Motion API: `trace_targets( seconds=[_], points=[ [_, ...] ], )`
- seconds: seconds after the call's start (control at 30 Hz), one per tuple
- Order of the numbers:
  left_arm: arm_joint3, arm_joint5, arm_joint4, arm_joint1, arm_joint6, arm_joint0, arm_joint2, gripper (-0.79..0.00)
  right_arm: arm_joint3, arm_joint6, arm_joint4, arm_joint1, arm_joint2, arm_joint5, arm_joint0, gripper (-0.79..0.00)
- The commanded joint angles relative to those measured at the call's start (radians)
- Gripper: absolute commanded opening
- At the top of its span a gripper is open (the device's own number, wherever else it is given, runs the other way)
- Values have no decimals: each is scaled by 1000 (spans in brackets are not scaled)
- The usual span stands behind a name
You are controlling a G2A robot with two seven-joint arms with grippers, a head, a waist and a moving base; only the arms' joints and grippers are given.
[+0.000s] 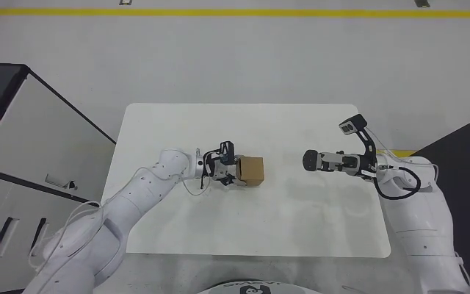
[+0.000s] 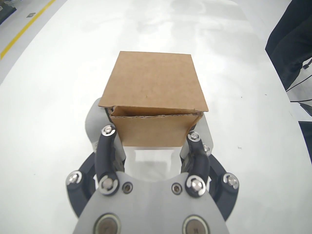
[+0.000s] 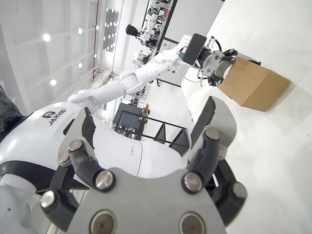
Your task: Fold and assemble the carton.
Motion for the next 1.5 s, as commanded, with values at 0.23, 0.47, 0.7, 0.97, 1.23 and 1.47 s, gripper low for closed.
trace_targets(
  seconds=[0.23,0.47,0.7,0.97,1.23,1.47],
  points=[
    [64,-10,6,-26,39,-11,16,-551,0,0,0,0,0,0,0,0],
    [100,-9,21,-38,78,-14,23,0,0,0,0,0,0,0,0,0],
    [123,0,43,-44,112,-12,27,0,0,0,0,0,0,0,0,0],
    [141,17,70,-35,180,-3,22,0,0,0,0,0,0,0,0,0],
    [148,17,103,-1,286,16,1,0,0,0,0,0,0,0,0,0],
    [116,26,129,46,363,49,-31,0,0,0,0,0,0,0,0,0]
  ],
)
